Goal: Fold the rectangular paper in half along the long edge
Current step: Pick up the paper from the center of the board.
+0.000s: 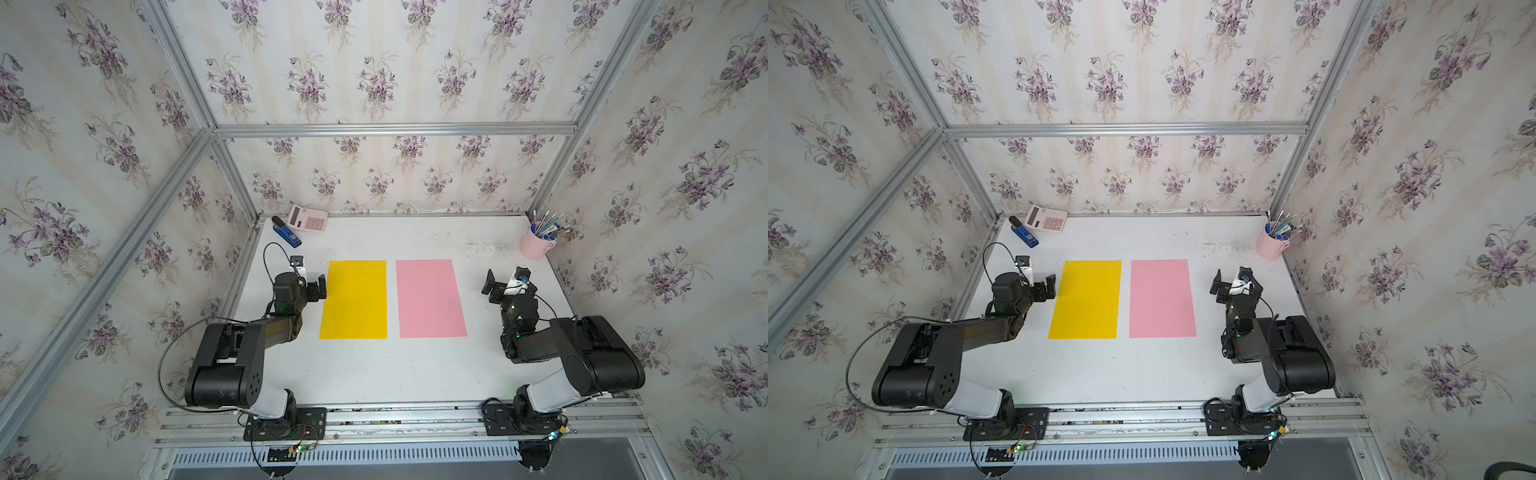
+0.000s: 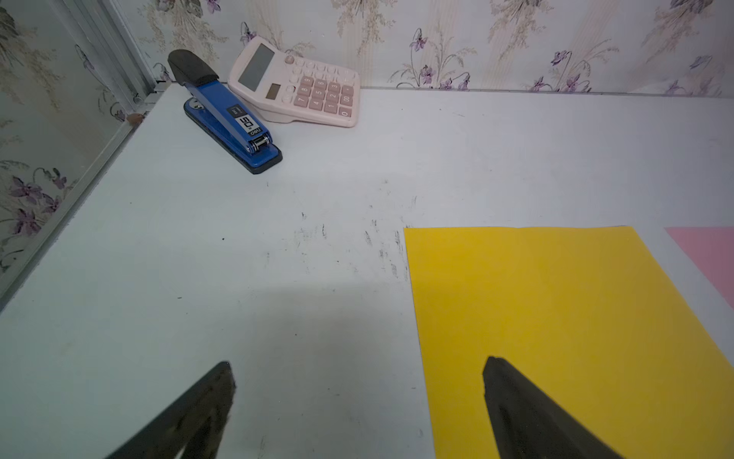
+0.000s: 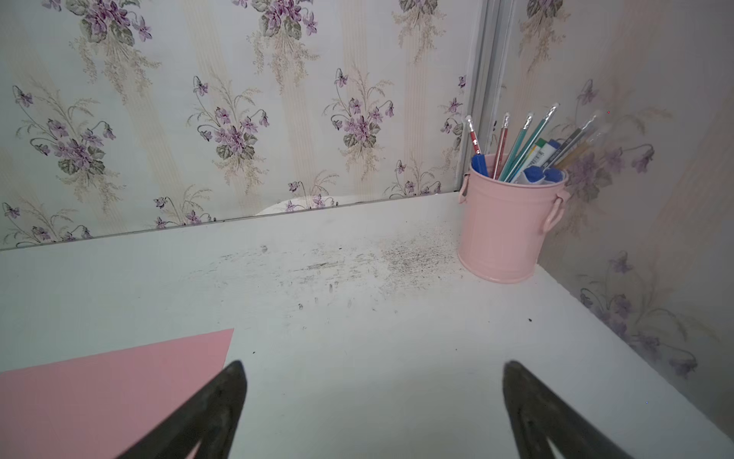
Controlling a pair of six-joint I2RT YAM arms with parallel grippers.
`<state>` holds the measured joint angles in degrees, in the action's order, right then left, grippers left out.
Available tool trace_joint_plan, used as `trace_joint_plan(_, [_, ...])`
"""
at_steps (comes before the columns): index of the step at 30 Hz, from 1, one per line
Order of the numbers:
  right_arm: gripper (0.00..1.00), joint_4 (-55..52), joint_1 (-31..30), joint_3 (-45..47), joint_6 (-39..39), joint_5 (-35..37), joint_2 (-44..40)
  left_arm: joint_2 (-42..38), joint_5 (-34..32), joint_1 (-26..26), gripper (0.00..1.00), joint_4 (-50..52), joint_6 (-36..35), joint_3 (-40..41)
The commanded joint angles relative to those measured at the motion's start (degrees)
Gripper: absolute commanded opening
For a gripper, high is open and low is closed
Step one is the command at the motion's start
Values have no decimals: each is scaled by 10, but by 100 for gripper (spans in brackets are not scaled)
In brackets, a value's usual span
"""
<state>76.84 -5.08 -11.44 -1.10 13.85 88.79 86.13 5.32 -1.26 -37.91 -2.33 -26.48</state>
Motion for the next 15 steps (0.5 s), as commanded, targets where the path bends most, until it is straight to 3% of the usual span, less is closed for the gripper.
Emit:
trace_joint_plan(1, [100,2,0,-1,0,-1,-1,-2,3,0,100,-4,-7,-3])
trace_joint_plan(15, [100,2,0,-1,0,-1,0,-3,4,0,100,-1,-7,-4])
